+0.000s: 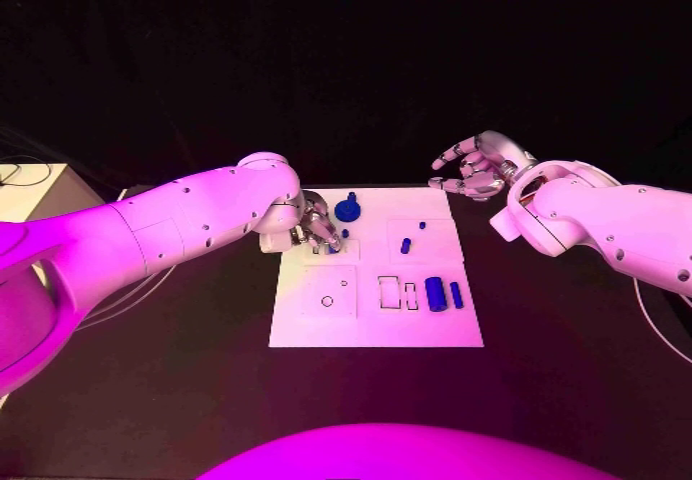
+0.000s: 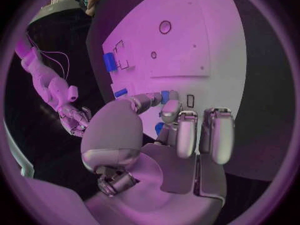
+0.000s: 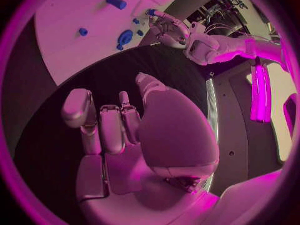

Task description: Assemble the parts on the task board

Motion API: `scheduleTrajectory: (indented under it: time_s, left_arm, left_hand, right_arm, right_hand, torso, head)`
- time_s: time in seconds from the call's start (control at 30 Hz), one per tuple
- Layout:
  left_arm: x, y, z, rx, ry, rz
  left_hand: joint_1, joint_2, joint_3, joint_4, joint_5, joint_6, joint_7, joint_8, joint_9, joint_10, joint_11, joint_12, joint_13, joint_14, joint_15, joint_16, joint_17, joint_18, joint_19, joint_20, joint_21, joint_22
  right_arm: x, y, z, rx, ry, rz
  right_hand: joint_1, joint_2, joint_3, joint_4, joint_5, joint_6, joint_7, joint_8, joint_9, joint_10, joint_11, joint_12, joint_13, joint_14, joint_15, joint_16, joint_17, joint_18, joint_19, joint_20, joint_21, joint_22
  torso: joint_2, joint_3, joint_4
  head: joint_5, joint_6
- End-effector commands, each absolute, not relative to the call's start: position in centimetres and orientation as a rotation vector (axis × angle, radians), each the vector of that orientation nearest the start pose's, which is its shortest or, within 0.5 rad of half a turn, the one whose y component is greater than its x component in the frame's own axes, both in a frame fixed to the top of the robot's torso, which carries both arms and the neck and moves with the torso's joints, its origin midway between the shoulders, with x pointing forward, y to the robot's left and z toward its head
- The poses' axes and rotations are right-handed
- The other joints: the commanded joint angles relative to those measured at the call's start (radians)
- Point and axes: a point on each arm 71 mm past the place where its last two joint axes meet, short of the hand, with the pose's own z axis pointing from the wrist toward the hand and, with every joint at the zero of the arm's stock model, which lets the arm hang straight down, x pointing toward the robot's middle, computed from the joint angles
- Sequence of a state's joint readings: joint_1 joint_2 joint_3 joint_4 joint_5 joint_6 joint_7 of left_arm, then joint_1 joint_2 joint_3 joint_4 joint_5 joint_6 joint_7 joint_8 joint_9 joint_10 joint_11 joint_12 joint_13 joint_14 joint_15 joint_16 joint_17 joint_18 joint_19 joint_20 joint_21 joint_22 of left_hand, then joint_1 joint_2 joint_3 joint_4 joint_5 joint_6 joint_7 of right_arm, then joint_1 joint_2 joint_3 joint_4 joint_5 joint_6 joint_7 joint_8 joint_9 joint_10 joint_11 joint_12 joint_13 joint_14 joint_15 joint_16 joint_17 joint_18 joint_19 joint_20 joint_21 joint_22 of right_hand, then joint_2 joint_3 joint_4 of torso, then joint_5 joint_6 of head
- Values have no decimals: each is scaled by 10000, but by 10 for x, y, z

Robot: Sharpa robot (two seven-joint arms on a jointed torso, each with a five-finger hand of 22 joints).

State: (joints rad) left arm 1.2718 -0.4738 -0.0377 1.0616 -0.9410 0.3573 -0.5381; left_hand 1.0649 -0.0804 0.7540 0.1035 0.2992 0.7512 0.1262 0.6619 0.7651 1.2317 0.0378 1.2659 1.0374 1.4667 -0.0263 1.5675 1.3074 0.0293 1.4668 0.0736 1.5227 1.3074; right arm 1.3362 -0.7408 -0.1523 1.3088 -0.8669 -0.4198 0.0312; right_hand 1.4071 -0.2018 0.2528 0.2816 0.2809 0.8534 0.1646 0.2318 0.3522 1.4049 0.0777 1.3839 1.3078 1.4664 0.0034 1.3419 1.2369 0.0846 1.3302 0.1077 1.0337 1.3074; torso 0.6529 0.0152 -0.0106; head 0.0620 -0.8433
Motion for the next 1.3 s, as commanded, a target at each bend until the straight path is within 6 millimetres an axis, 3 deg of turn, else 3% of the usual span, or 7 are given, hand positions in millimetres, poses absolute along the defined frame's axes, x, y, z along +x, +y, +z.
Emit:
scheduleTrajectory:
  time_s: [0.03, 0.47, 0.77, 0.93, 1.2, 1.3]
  left_arm:
    - [548, 150, -222, -2013, 24963, -4305]
    - [549, 149, -209, -1917, 24955, -4672]
    - [554, 156, -194, -1296, 26237, -4841]
    - [562, 158, -185, -850, 27020, -4746]
    - [573, 157, -179, -410, 27931, -4341]
    - [578, 156, -176, -466, 28011, -4178]
  left_hand:
    - [171, 61, 1881, -1830, 46, 128, -62, 42, 7, 42, 8, 22, -1, 1041, 14, 33, 2634, -45, 398, 63, -28, 1649]
    - [198, 54, 1958, -1893, 91, 157, -97, 46, -31, 78, -16, 42, 25, 1041, -4, 33, 2634, -24, 342, 51, -70, 1568]
    - [188, 70, 2091, -1945, 243, 215, -133, -11, -151, -11, -48, -26, -66, 1041, -38, 33, 2634, -8, 297, 21, -98, 1513]
    - [18, 44, 2160, -2060, 833, 337, -166, -39, -231, -126, -72, -55, -98, 1041, -67, 33, 2634, 7, 249, -28, -121, 1466]
    - [-167, 86, 2190, -2107, 1143, 395, -192, -1, -169, -230, -92, -110, -161, 1041, -85, 33, 2634, 19, 209, -54, -141, 1429]
    - [-311, 130, 2266, -2151, 1267, 395, -197, 50, -77, -262, -97, -120, -172, 1041, -93, 33, 2634, 23, 197, -72, -145, 1420]
  right_arm:
    - [538, -221, -165, 3258, 16337, 8261]
    - [538, -222, -166, 3284, 16376, 8218]
    - [539, -222, -167, 3292, 16400, 8203]
    - [539, -221, -168, 3281, 16409, 8218]
    - [539, -217, -168, 3242, 16413, 8276]
    - [539, -214, -168, 3218, 16422, 8310]
  right_hand:
    - [-97, 8, 62, -9, -26, -76, 1, 41, 10, -40, 5, -46, 756, 172, -23, -33, 6, 184, 82, -9, -61, 180]
    - [-107, 1, 64, -10, -29, -92, 2, 41, 10, -41, 6, -47, 753, 173, -22, -44, 0, 184, 88, -10, -75, 174]
    - [-107, 1, 64, -10, -29, -92, 2, 41, 10, -41, 6, -47, 753, 173, -22, -44, 0, 184, 88, -10, -75, 174]
    - [-107, 1, 64, -10, -29, -92, 2, 41, 10, -41, 6, -47, 753, 173, -22, -44, 0, 184, 88, -10, -75, 174]
    - [-111, -2, 72, -14, -28, -104, 2, 44, 12, -46, 5, -52, 745, 174, -23, -54, -5, 187, 87, -11, -106, 160]
    - [-111, -2, 72, -14, -28, -104, 2, 44, 12, -46, 5, -52, 745, 174, -23, -54, -5, 187, 87, -11, -106, 160]
  torso:
    - [5, -4, -10]
    - [-4, 1, 1]
    - [-10, 4, -14]
    - [8, -4, -31]
    - [33, 4, -80]
    - [54, 12, -135]
  head:
    - [6, 4]
    - [-5, 43]
    - [-17, 80]
    - [19, 91]
    - [44, 132]
    - [112, 143]
